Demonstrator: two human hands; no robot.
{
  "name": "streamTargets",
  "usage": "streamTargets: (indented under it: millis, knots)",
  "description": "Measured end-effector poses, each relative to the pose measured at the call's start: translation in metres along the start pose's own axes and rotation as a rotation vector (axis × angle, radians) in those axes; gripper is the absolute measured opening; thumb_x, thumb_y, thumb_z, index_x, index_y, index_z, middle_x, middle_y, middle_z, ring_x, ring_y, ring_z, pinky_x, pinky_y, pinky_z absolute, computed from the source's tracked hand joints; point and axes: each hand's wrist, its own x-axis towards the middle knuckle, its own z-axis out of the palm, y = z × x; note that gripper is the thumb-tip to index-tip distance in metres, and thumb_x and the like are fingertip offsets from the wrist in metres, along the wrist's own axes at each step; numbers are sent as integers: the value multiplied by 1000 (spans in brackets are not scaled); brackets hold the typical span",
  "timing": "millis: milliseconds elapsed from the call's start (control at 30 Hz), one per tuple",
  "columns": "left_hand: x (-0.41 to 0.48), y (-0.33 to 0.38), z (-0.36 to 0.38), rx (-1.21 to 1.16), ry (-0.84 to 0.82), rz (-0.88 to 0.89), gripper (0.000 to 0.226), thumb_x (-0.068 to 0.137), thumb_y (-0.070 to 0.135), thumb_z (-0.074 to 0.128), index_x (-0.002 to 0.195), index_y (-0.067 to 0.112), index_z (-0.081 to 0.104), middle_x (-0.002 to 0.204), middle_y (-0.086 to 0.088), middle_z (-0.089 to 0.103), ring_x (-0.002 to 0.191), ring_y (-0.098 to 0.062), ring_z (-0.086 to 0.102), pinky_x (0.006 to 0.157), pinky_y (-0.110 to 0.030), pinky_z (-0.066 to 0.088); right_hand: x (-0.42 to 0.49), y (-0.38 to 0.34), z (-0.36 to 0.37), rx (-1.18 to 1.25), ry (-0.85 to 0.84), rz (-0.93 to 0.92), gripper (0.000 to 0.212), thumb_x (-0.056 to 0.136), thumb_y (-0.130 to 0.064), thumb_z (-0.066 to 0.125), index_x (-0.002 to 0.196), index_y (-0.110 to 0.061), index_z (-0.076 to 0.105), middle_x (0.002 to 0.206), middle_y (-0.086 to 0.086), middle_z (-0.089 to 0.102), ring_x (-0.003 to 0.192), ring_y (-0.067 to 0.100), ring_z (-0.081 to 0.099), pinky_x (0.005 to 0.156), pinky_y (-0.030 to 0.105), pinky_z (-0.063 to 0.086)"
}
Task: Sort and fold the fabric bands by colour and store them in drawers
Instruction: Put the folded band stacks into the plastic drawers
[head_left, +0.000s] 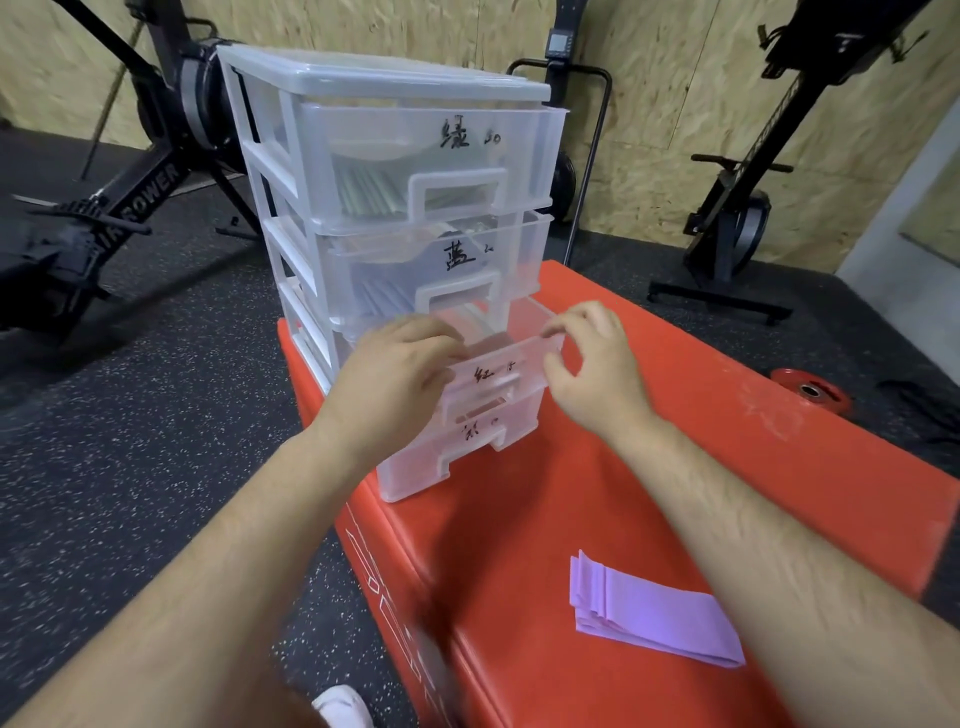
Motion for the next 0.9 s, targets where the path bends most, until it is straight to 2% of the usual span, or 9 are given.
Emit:
streamTargets:
  millis: [67, 167, 267, 333, 433, 500, 633, 733, 900]
  knots:
    - [-3, 5, 1, 91, -18, 68, 38, 70, -15, 64, 94, 12, 75, 97, 1, 68, 89, -26, 55, 77, -40, 50, -16, 1, 6, 5, -69, 10, 29, 86, -10, 57, 110, -22, 68, 113, -8, 56, 115, 19, 53, 99, 33, 43]
    - [-13, 14, 4, 211, -93, 77, 45, 63, -18, 57, 94, 9, 74, 95, -1, 65, 85, -27, 53, 70, -43, 52, -23, 2, 12, 35, -94, 31, 38, 84, -8, 56, 118, -21, 67, 121, -6, 58, 114, 20, 54, 100, 36, 44]
    - [-29, 13, 9, 337, -152, 4, 43, 65, -10, 60, 103, 9, 70, 111, -3, 63, 98, -27, 54, 78, -43, 52, -21, -1, 16, -5, -162, 75, 50, 83, -14, 52, 131, -24, 63, 131, -5, 55, 120, 22, 52, 105, 38, 43]
    - [-38, 10, 13, 397, -203, -37, 46, 65, -1, 70, 110, 9, 68, 127, -7, 60, 113, -30, 54, 86, -41, 53, -17, -3, 22, -41, -239, 93, 61, 80, -21, 46, 140, -27, 56, 139, -5, 51, 125, 22, 49, 107, 43, 43]
    - [-42, 4, 18, 452, -303, -94, 59, 57, 9, 83, 114, 10, 69, 140, -13, 55, 126, -34, 55, 91, -42, 52, -7, -5, 33, -81, -316, 115, 69, 79, -24, 45, 148, -29, 46, 149, -6, 43, 132, 24, 45, 108, 46, 42]
    - [-40, 1, 21, 479, -350, -143, 69, 59, 13, 84, 124, 11, 65, 144, -12, 52, 132, -34, 50, 96, -44, 49, -2, -6, 39, -126, -370, 120, 70, 82, -24, 47, 151, -30, 39, 155, -6, 36, 136, 26, 42, 109, 48, 42]
    - [-33, 3, 30, 456, -346, -193, 83, 69, 17, 79, 145, 16, 46, 154, -12, 39, 140, -37, 38, 104, -47, 41, -6, -9, 39, -194, -429, 96, 70, 90, -24, 51, 155, -35, 28, 163, -7, 25, 142, 27, 37, 112, 48, 38]
    - [-24, 19, 36, 394, -303, -144, 77, 76, 28, 70, 147, 17, 44, 150, -11, 45, 135, -37, 44, 100, -47, 44, -25, -11, 21, -193, -405, 36, 67, 92, -30, 51, 155, -38, 29, 161, -9, 29, 143, 22, 37, 112, 47, 39]
    - [-17, 59, 57, 235, -354, -44, 80, 84, 32, 66, 154, 23, 29, 153, -2, 38, 141, -29, 33, 109, -47, 35, -75, -6, -31, -216, -406, 60, 60, 95, -37, 48, 153, -37, 33, 157, -8, 36, 142, 19, 39, 113, 47, 38]
